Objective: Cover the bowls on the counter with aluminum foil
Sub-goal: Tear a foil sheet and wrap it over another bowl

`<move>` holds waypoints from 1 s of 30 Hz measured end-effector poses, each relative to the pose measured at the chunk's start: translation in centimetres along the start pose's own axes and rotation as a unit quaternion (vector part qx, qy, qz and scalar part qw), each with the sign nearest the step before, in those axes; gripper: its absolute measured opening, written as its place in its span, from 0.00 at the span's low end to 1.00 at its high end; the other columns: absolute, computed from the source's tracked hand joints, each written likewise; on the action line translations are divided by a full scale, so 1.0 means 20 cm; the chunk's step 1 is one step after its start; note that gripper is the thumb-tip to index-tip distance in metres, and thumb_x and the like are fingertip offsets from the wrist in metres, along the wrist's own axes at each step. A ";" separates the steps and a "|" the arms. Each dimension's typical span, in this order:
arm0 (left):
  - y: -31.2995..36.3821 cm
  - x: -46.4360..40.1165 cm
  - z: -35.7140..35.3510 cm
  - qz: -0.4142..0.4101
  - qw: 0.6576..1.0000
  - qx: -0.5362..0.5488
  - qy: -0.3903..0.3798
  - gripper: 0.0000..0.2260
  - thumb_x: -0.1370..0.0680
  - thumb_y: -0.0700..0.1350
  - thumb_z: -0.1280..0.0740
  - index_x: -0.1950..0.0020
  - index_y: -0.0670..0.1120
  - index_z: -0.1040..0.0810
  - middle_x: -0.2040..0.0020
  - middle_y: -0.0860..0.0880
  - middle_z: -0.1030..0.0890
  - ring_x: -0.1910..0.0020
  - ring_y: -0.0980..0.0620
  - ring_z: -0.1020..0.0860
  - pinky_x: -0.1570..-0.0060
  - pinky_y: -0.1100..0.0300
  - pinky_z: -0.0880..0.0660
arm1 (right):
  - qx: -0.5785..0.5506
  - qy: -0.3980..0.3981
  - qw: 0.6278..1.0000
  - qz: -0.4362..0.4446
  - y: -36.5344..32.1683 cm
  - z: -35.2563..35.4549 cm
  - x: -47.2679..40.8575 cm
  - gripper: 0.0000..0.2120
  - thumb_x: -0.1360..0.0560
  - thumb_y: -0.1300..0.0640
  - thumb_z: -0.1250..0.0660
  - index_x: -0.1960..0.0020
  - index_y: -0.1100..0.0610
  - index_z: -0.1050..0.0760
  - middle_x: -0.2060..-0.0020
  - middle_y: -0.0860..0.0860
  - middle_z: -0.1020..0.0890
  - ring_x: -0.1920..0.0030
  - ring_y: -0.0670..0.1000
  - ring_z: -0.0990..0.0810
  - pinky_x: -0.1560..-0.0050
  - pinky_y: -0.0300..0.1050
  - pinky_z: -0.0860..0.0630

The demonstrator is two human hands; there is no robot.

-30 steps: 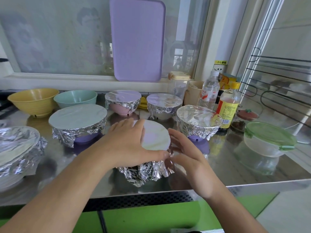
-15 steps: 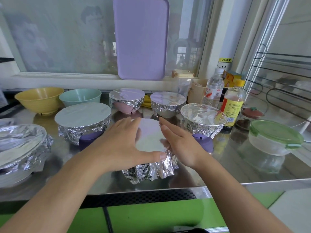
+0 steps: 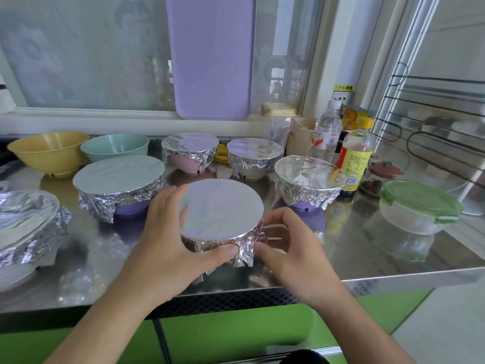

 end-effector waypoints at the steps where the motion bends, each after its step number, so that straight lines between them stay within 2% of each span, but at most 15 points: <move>1: -0.01 0.00 0.00 0.010 1.000 0.008 0.001 0.57 0.44 0.72 0.20 0.20 0.64 0.44 0.24 0.69 0.45 0.25 0.64 0.33 0.28 0.57 0.34 | 0.010 0.004 1.000 -0.001 0.01 0.00 0.00 0.13 0.25 0.63 0.24 0.48 0.49 0.24 0.54 0.46 0.15 0.51 0.47 0.15 0.46 0.52 0.17; 5: -0.02 0.00 0.00 0.022 1.000 0.013 0.005 0.60 0.45 0.71 0.20 0.19 0.64 0.46 0.22 0.67 0.42 0.27 0.67 0.34 0.32 0.61 0.36 | 0.031 0.007 0.999 0.008 0.02 -0.01 -0.01 0.10 0.23 0.64 0.26 0.55 0.50 0.22 0.61 0.48 0.16 0.58 0.51 0.16 0.51 0.52 0.18; 9: -0.03 0.01 0.00 0.033 0.999 0.017 0.007 0.59 0.44 0.69 0.19 0.19 0.65 0.47 0.24 0.66 0.39 0.26 0.70 0.38 0.31 0.60 0.38 | 0.061 0.025 0.997 0.026 0.01 0.01 -0.01 0.12 0.23 0.65 0.28 0.57 0.48 0.21 0.61 0.45 0.17 0.60 0.47 0.18 0.55 0.46 0.20; 12: -0.02 0.02 0.01 0.041 0.999 0.032 0.003 0.59 0.43 0.68 0.20 0.18 0.65 0.48 0.26 0.67 0.40 0.31 0.80 0.42 0.32 0.63 0.40 | 0.073 0.018 0.996 0.055 -0.02 0.02 -0.01 0.05 0.26 0.56 0.26 0.55 0.47 0.21 0.56 0.44 0.18 0.54 0.48 0.20 0.50 0.43 0.23; 14: -0.02 0.02 0.01 0.045 0.998 0.040 0.003 0.60 0.44 0.69 0.21 0.18 0.65 0.48 0.26 0.68 0.40 0.33 0.82 0.43 0.33 0.66 0.41 | 0.085 0.010 0.994 0.074 -0.04 0.02 -0.01 0.06 0.27 0.52 0.24 0.55 0.48 0.21 0.56 0.44 0.19 0.53 0.49 0.21 0.51 0.39 0.26; 17: -0.03 0.01 0.01 0.057 0.998 0.033 -0.006 0.63 0.45 0.71 0.21 0.17 0.63 0.51 0.21 0.66 0.41 0.26 0.72 0.42 0.30 0.63 0.43 | 0.099 0.025 0.991 0.083 -0.04 0.02 -0.02 0.09 0.25 0.56 0.22 0.59 0.49 0.21 0.58 0.44 0.19 0.56 0.49 0.21 0.54 0.39 0.26; 19: -0.04 0.01 0.01 0.063 0.997 0.030 -0.014 0.64 0.46 0.72 0.22 0.16 0.63 0.52 0.19 0.65 0.43 0.24 0.68 0.42 0.29 0.62 0.43 | 0.073 0.019 0.996 0.057 -0.03 0.01 -0.04 0.10 0.24 0.60 0.23 0.60 0.50 0.21 0.61 0.45 0.17 0.59 0.48 0.20 0.55 0.40 0.25; 25: -0.03 0.00 0.02 0.067 0.997 0.036 -0.020 0.64 0.45 0.69 0.21 0.16 0.63 0.52 0.19 0.67 0.43 0.27 0.70 0.42 0.31 0.64 0.43 | 0.016 -0.018 1.000 0.009 0.03 0.00 -0.07 0.11 0.25 0.69 0.27 0.59 0.55 0.19 0.61 0.49 0.13 0.58 0.50 0.16 0.52 0.41 0.22; 30: -0.04 -0.01 0.03 0.069 0.997 0.037 -0.026 0.62 0.43 0.67 0.19 0.17 0.65 0.50 0.21 0.70 0.42 0.28 0.70 0.41 0.32 0.63 0.42 | 0.000 -0.023 0.999 -0.040 0.05 -0.01 -0.10 0.13 0.27 0.68 0.23 0.61 0.54 0.21 0.63 0.50 0.12 0.62 0.49 0.15 0.53 0.44 0.22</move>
Point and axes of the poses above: each hand's wrist, its own x-axis away from the middle knuckle, its own z-axis out of the back of the hand, y = z × x, the point moved 4 cm from there along -x, towards the middle knuckle
